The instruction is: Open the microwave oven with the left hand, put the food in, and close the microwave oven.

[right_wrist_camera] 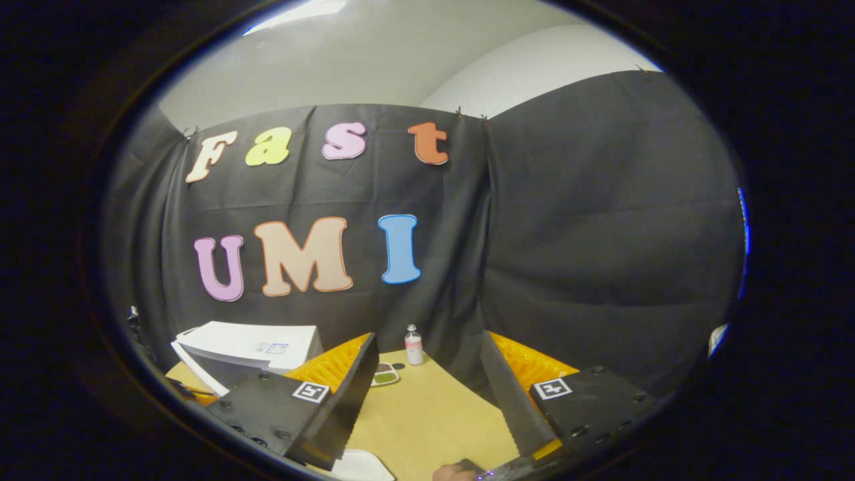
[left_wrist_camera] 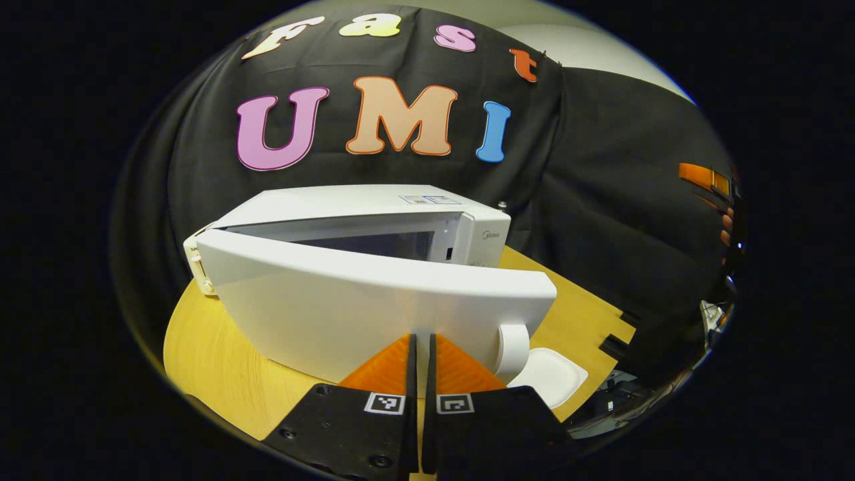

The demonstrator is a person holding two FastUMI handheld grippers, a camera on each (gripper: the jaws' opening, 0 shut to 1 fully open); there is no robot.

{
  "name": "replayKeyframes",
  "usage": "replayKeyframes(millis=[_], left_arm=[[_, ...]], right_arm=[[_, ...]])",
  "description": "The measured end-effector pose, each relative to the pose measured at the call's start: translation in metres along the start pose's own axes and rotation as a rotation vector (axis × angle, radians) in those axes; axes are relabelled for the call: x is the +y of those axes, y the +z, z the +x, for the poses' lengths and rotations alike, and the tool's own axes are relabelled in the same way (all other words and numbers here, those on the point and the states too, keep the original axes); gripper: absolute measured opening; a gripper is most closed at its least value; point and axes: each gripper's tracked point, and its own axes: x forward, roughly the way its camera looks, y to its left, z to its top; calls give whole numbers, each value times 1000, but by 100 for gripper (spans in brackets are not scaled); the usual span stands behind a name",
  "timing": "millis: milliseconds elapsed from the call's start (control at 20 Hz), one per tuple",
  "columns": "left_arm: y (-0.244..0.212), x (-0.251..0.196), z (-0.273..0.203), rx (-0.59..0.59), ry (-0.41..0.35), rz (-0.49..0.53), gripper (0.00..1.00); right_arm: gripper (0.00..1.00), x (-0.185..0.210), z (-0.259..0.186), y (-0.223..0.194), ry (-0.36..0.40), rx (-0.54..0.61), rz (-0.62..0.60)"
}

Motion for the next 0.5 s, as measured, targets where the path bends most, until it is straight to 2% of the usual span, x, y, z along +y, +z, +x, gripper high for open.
replayKeyframes(millis=[100,150,200,250,300,350,400,500], left_arm=[[5,2,12,1,5,-7,3],[8,2,19,0,7,-14,3],[11,1,25,2,8,-18,3],[14,2,31,2,11,-19,3],[17,3,37,3,15,-18,3],[19,2,42,5,19,-16,3],[21,2,48,3,21,-15,3],[27,6,61,-1,30,-14,3]], right_arm=[[89,-1,2,3,-5,3,17],[94,-2,4,5,-5,-1,16],[89,-3,6,8,-5,-5,15],[94,-2,7,11,-2,-8,14],[94,-1,8,14,0,-13,13],[89,-2,10,18,2,-20,12],[94,-2,11,22,5,-31,11],[89,1,13,32,25,-49,5]])
